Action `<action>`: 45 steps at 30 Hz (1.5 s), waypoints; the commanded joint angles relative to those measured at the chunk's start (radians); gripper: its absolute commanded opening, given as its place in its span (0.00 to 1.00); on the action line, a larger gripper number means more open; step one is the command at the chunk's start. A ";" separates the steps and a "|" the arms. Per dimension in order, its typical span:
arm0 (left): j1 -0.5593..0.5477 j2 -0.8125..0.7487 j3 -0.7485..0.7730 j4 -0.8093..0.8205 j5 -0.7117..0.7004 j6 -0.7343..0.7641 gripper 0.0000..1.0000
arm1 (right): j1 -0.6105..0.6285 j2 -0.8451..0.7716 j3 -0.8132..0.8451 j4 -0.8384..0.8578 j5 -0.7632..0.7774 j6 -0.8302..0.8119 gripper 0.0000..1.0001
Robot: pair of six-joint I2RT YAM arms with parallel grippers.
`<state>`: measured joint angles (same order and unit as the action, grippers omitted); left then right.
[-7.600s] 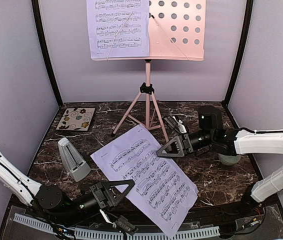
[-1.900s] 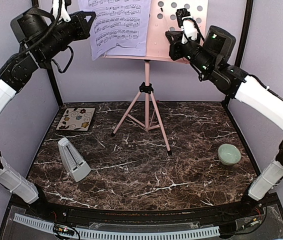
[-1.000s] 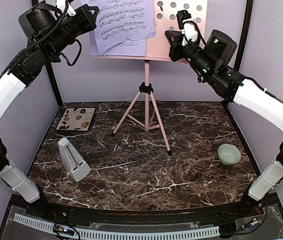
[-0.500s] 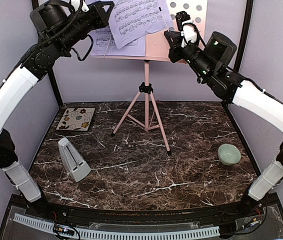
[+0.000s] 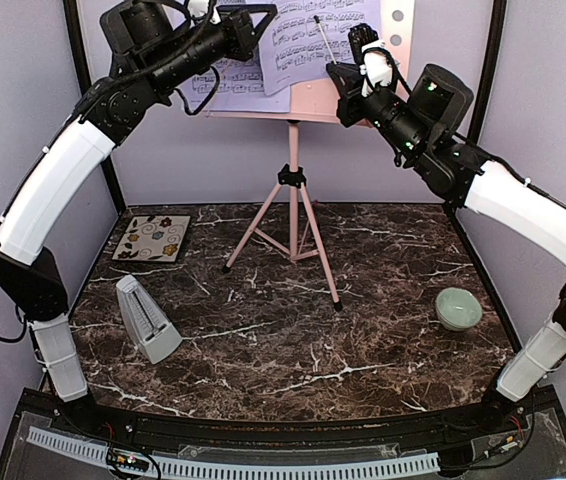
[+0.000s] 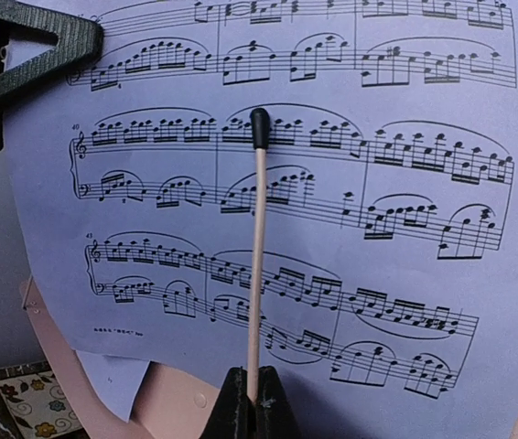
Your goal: Set up the instrument practice props
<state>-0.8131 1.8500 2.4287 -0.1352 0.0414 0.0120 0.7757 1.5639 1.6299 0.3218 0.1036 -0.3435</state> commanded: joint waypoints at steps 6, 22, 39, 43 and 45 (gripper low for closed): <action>0.029 0.054 0.075 -0.023 0.081 0.016 0.00 | 0.007 -0.014 -0.003 0.037 -0.078 0.010 0.00; 0.048 0.116 0.125 -0.040 0.092 0.045 0.07 | 0.008 0.003 0.007 0.035 -0.113 0.014 0.00; 0.052 0.148 0.126 0.018 0.134 -0.009 0.00 | 0.008 0.015 0.018 0.032 -0.119 0.021 0.00; 0.052 0.152 0.124 0.044 0.154 -0.036 0.00 | 0.007 0.017 0.022 0.030 -0.122 0.023 0.00; 0.053 0.153 0.122 0.063 0.165 -0.048 0.00 | 0.007 0.016 0.023 0.031 -0.120 0.023 0.00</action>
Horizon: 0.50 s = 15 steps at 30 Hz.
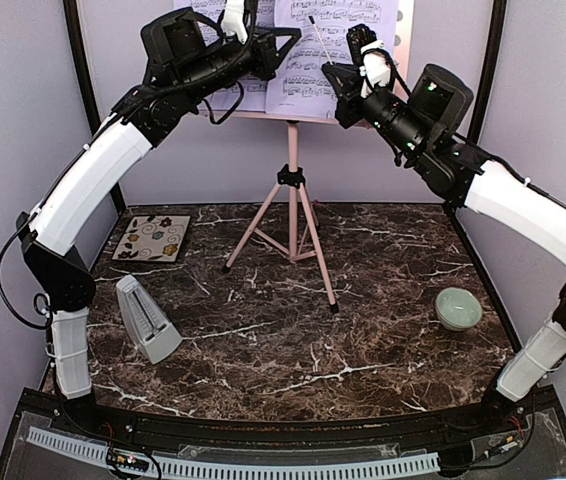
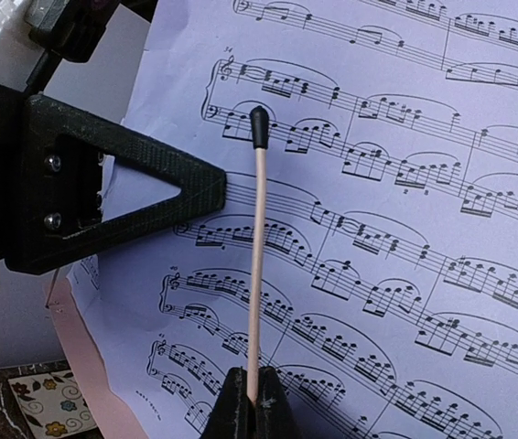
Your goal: Set up the instrument practice props
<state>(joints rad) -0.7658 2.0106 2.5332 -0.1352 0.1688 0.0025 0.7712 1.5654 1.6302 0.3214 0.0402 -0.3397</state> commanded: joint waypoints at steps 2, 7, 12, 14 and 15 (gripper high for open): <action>0.006 -0.007 0.016 0.078 0.044 -0.052 0.00 | 0.012 0.013 0.023 0.032 -0.056 0.019 0.00; 0.008 0.001 0.012 0.083 0.052 -0.067 0.00 | 0.012 0.012 0.016 0.035 -0.057 0.018 0.00; 0.009 0.012 0.009 0.076 0.057 -0.063 0.00 | 0.013 0.010 0.013 0.039 -0.059 0.016 0.00; 0.011 0.015 0.010 0.074 0.060 -0.062 0.00 | 0.012 0.007 0.002 0.051 -0.057 0.018 0.00; 0.010 0.017 0.010 0.074 0.058 -0.061 0.00 | 0.013 0.007 0.000 0.055 -0.054 0.018 0.02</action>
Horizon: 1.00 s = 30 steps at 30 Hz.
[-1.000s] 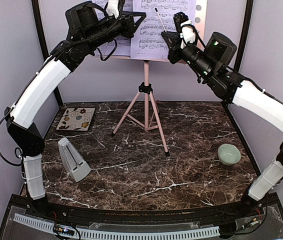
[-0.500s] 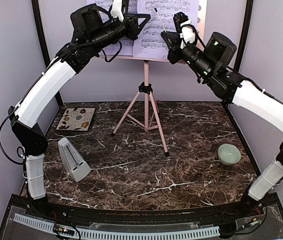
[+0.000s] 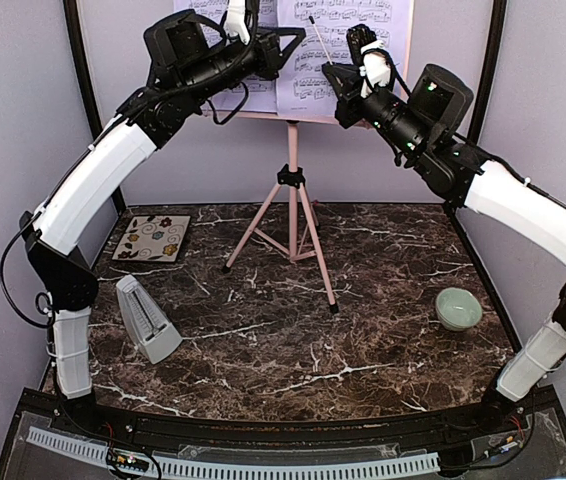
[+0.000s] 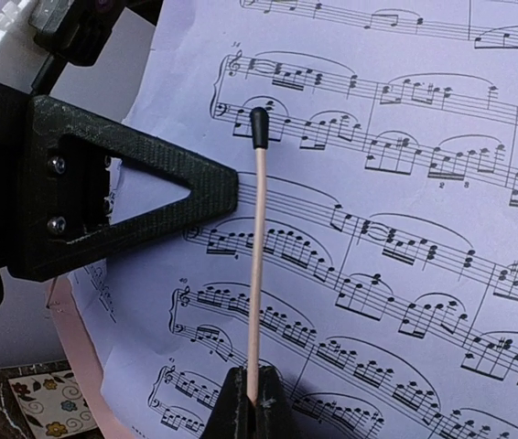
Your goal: Set up the instrument practice props
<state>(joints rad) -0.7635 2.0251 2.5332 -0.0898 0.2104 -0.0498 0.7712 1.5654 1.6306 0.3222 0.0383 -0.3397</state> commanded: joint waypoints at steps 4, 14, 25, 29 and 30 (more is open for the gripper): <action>0.008 0.004 0.011 0.030 0.008 -0.011 0.06 | 0.013 0.005 -0.005 0.061 -0.045 0.017 0.12; 0.007 -0.036 0.007 -0.001 -0.017 0.008 0.44 | 0.012 -0.021 -0.029 0.077 -0.027 0.015 0.33; 0.007 -0.144 -0.106 -0.021 -0.073 0.038 0.57 | 0.013 -0.074 -0.083 0.100 0.002 0.021 0.38; 0.007 -0.144 -0.113 -0.024 -0.078 0.028 0.49 | 0.013 -0.107 -0.116 0.112 0.008 0.032 0.39; 0.007 -0.143 -0.114 -0.023 -0.078 0.024 0.47 | 0.012 -0.116 -0.124 0.113 0.010 0.034 0.38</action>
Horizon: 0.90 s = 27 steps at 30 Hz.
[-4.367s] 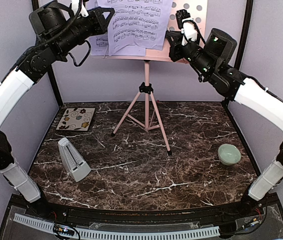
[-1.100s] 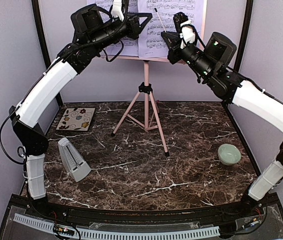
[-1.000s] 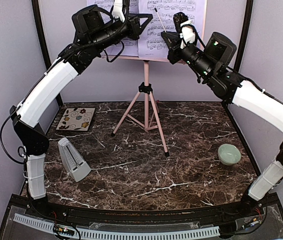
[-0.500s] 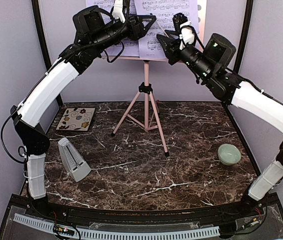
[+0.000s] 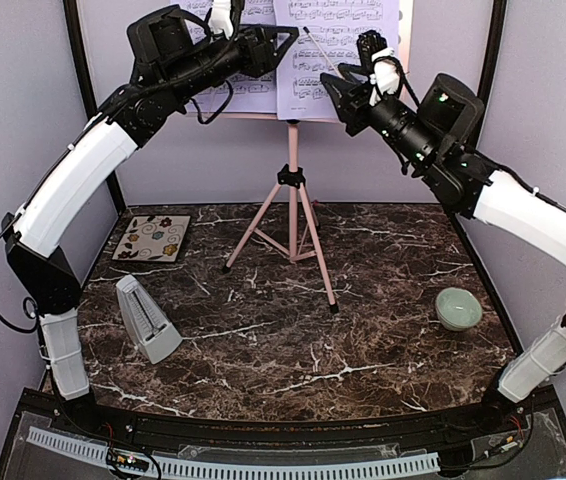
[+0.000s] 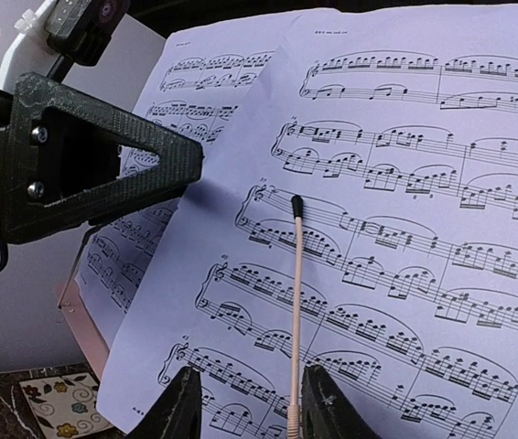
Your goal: Set up the instrument practice props
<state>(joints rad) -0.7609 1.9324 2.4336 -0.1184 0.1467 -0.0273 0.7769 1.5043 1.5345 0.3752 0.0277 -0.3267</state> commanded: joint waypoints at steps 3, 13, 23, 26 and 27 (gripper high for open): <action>0.004 -0.044 -0.015 0.011 -0.018 -0.003 0.42 | 0.006 -0.084 -0.056 0.066 0.036 0.022 0.39; 0.003 -0.012 -0.002 0.042 -0.036 -0.012 0.13 | 0.005 -0.154 -0.130 0.081 0.075 0.006 0.40; 0.005 0.036 0.048 0.048 -0.014 -0.036 0.04 | 0.004 -0.200 -0.167 0.058 0.078 0.036 0.42; 0.005 0.019 0.044 0.024 -0.027 -0.029 0.16 | 0.005 -0.211 -0.163 0.030 0.067 0.048 0.46; 0.004 0.003 0.041 0.014 -0.034 -0.026 0.24 | 0.005 -0.215 -0.166 0.024 0.064 0.052 0.48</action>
<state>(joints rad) -0.7609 1.9766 2.4531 -0.1047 0.1188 -0.0544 0.7780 1.3258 1.3754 0.4004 0.0940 -0.3008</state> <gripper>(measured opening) 0.137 0.452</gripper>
